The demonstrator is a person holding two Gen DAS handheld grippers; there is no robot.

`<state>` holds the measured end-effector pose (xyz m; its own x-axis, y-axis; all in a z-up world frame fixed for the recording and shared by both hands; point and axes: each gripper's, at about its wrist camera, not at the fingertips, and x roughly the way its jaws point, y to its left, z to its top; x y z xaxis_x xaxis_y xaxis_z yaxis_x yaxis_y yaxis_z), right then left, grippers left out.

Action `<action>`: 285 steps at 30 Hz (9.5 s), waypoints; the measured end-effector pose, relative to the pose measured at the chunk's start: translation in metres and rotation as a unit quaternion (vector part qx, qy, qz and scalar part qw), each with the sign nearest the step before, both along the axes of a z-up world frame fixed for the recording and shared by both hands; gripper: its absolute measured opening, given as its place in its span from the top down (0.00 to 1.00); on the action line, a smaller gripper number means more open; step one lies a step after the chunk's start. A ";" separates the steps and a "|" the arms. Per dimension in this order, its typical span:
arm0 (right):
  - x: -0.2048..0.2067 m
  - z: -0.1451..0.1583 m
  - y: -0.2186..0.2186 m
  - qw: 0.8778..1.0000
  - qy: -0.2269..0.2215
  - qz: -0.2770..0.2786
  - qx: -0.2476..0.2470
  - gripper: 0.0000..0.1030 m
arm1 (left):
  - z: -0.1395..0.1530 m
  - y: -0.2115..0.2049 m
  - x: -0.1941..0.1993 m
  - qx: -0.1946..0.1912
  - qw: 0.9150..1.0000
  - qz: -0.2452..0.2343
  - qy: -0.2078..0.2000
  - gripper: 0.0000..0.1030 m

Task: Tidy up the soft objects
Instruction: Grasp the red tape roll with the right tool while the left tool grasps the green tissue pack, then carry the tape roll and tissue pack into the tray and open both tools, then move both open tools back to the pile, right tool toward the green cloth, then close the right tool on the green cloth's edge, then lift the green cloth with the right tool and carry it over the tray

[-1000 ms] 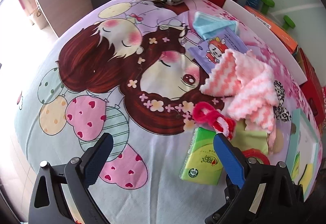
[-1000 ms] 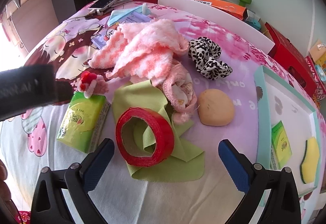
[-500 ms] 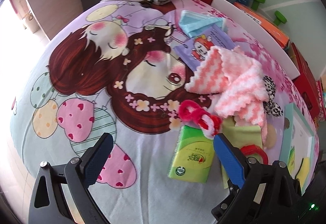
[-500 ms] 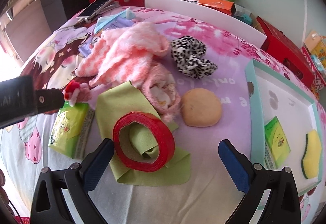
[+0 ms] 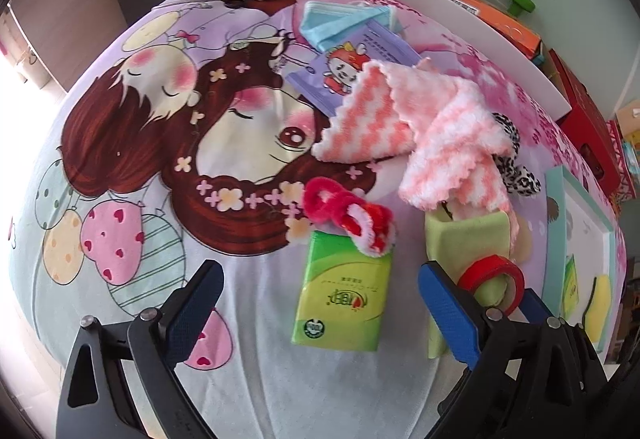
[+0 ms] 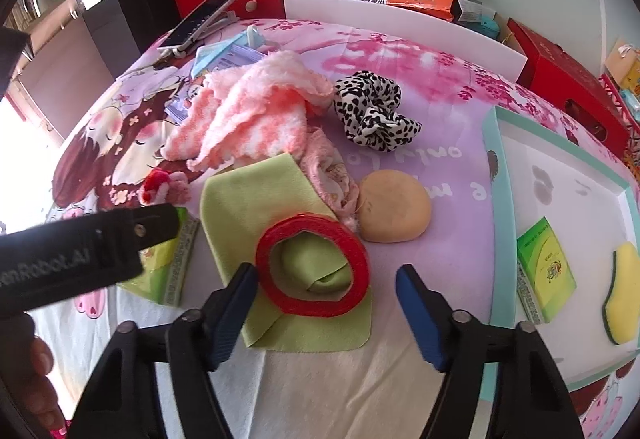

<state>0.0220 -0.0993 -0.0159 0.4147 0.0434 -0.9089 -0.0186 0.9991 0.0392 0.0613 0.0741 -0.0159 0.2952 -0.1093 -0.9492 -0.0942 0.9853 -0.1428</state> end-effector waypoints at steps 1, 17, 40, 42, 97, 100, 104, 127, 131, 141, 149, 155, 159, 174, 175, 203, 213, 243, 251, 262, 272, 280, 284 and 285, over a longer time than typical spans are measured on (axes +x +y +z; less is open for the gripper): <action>0.000 0.001 -0.001 1.000 0.001 0.001 0.005 0.33 | 0.000 -0.001 -0.001 -0.001 1.000 -0.003 0.000 0.05; -0.003 0.009 -0.017 1.000 0.004 -0.008 0.029 0.43 | -0.011 -0.014 0.000 -0.008 0.999 -0.041 0.017 0.52; -0.009 0.020 -0.062 0.997 -0.003 -0.064 0.047 0.45 | 0.035 -0.009 -0.010 -0.009 0.996 -0.061 -0.060 0.52; -0.010 0.021 -0.063 0.997 -0.005 -0.064 0.049 0.45 | 0.043 -0.011 -0.011 -0.010 0.996 -0.057 -0.072 0.52; -0.056 0.053 -0.273 0.931 -0.093 -0.353 0.015 0.46 | 0.039 -0.292 0.008 -0.058 0.937 -0.315 -0.140 0.52; -0.056 0.054 -0.272 0.931 -0.088 -0.354 0.006 0.46 | 0.036 -0.294 0.010 -0.058 0.938 -0.314 -0.134 0.50; -0.056 0.052 -0.270 0.934 -0.073 -0.351 -0.003 0.45 | 0.037 -0.289 0.013 -0.057 0.942 -0.302 -0.131 0.33; -0.059 0.041 -0.271 0.935 -0.011 -0.353 -0.033 0.00 | 0.026 -0.259 0.028 0.010 0.972 -0.224 -0.063 0.08; -0.060 0.045 -0.270 0.935 -0.018 -0.352 -0.035 0.00 | 0.029 -0.256 0.027 0.000 0.973 -0.223 -0.059 0.08; -0.061 0.058 -0.262 0.936 -0.041 -0.349 -0.031 0.00 | 0.044 -0.199 0.025 0.008 0.982 -0.175 -0.070 0.08; -0.045 0.065 -0.222 0.952 -0.058 -0.299 -0.017 0.00 | 0.059 -0.125 0.024 0.006 0.991 -0.107 -0.086 0.08; -0.029 0.067 -0.177 0.969 -0.062 -0.238 -0.012 0.00 | 0.059 -0.075 0.019 0.008 0.995 -0.047 -0.083 0.08; -0.021 0.065 -0.148 0.978 -0.060 -0.199 -0.009 0.00 | 0.058 -0.057 0.015 -0.005 0.996 -0.027 -0.081 0.08; -0.003 0.040 -0.043 0.998 -0.036 -0.059 -0.006 0.00 | 0.032 -0.016 0.006 -0.010 0.999 0.009 -0.042 0.08; -0.002 0.036 -0.036 0.998 -0.031 -0.050 -0.008 0.00 | 0.028 -0.012 0.005 -0.011 0.999 0.014 -0.038 0.08; 0.011 -0.015 0.011 0.999 0.015 -0.004 -0.044 0.00 | -0.008 0.019 0.019 0.004 0.998 0.067 0.020 0.08; 0.014 -0.011 -0.010 0.999 0.003 -0.031 -0.022 0.07 | -0.012 0.005 0.021 -0.013 0.999 0.039 0.025 0.08; 0.007 0.008 -0.027 0.997 -0.013 -0.043 0.057 0.92 | -0.028 -0.038 0.040 -0.019 0.999 -0.028 0.022 0.48; 0.003 0.025 -0.036 0.996 -0.038 -0.052 0.067 0.93 | -0.025 -0.042 0.039 -0.021 0.999 -0.036 0.012 0.51; -0.011 0.064 -0.047 0.990 -0.100 -0.062 0.072 0.93 | 0.008 -0.032 0.033 -0.040 0.998 -0.033 -0.034 0.51; -0.025 0.097 -0.067 0.982 -0.151 -0.088 0.064 0.93 | 0.065 -0.026 0.012 -0.048 0.991 -0.037 -0.119 0.51; -0.033 0.097 -0.112 0.976 -0.152 -0.147 0.057 0.93 | 0.089 -0.052 -0.004 -0.029 0.984 -0.079 -0.158 0.51; -0.040 0.094 -0.144 0.969 -0.149 -0.192 0.048 0.93 | 0.096 -0.079 -0.011 -0.026 0.978 -0.113 -0.175 0.51; -0.043 0.092 -0.157 0.965 -0.147 -0.209 0.049 0.93 | 0.097 -0.086 -0.013 -0.026 0.976 -0.122 -0.178 0.51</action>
<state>-0.0214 -0.2562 0.0765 0.6540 -0.1051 -0.7492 0.3617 0.9132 0.1877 0.0488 -0.0115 0.0808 0.5636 -0.2635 -0.7829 0.2069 0.9626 -0.1750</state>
